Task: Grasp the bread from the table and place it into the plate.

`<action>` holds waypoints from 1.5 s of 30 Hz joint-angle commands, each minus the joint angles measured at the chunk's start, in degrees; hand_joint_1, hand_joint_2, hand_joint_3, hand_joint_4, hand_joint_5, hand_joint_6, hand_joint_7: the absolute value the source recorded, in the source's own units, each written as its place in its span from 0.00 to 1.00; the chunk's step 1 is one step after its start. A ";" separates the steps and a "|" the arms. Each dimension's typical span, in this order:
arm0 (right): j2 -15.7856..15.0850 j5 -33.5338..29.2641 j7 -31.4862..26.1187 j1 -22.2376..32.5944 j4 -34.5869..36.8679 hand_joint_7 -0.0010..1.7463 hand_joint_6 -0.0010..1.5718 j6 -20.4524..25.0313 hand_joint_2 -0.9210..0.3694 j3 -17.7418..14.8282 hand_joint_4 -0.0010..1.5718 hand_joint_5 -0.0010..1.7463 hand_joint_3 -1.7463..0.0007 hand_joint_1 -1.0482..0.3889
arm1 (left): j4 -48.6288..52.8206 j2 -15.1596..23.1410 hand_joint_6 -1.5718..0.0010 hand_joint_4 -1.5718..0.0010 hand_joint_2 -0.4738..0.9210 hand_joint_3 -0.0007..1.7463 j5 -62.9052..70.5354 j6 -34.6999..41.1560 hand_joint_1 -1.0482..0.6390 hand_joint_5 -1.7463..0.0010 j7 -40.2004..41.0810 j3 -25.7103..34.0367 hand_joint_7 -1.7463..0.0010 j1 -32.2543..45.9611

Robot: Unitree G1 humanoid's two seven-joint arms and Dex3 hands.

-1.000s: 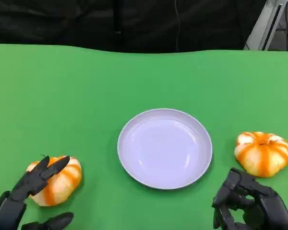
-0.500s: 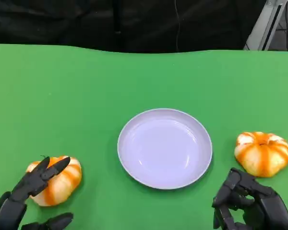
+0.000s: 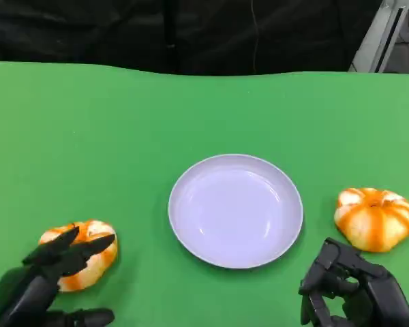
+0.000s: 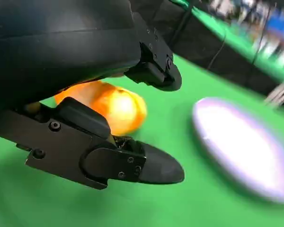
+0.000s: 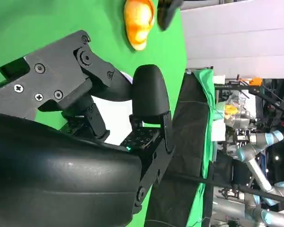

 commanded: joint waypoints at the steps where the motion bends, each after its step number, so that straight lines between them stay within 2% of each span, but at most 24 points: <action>1: -0.54 -0.76 -1.09 -0.36 0.06 0.88 0.48 -0.01 0.25 -0.43 0.53 1.00 0.35 0.64 | 4.11 5.84 0.66 0.83 1.00 0.07 10.57 3.80 0.14 0.96 11.67 -4.54 0.99 -4.05; 12: -0.57 -0.32 -0.94 -0.53 0.17 0.88 0.48 0.38 0.25 -0.46 0.52 1.00 0.35 0.64 | 6.67 8.50 0.67 0.82 1.00 0.09 10.80 8.28 0.14 0.97 17.95 -10.53 0.99 -6.41; 23: -0.60 -0.73 -1.11 -0.69 0.43 0.89 0.48 0.13 0.24 -0.39 0.52 1.00 0.35 0.63 | 9.61 9.40 0.67 0.81 1.00 0.11 9.50 9.98 0.14 0.98 19.37 -13.52 1.00 -8.66; 28: -0.35 -0.72 -1.52 -0.41 -0.26 0.89 0.48 1.35 0.25 -0.26 0.52 1.00 0.36 0.63 | 9.92 9.61 0.67 0.81 1.00 0.12 9.54 11.75 0.13 0.98 19.79 -14.58 1.00 -9.34; 34: -0.51 -0.82 -1.39 -0.52 0.18 0.89 0.48 0.54 0.24 -0.25 0.52 1.00 0.35 0.64 | 10.79 7.82 0.68 0.81 1.00 0.12 9.35 19.46 0.13 0.99 18.12 -16.03 1.00 -11.35; 45: -0.62 -0.62 -1.23 -0.22 -0.43 0.89 0.47 0.70 0.24 -0.18 0.52 1.00 0.36 0.63 | 14.64 5.72 0.69 0.81 1.00 0.11 7.32 23.84 0.15 0.99 17.55 -18.38 1.00 -13.99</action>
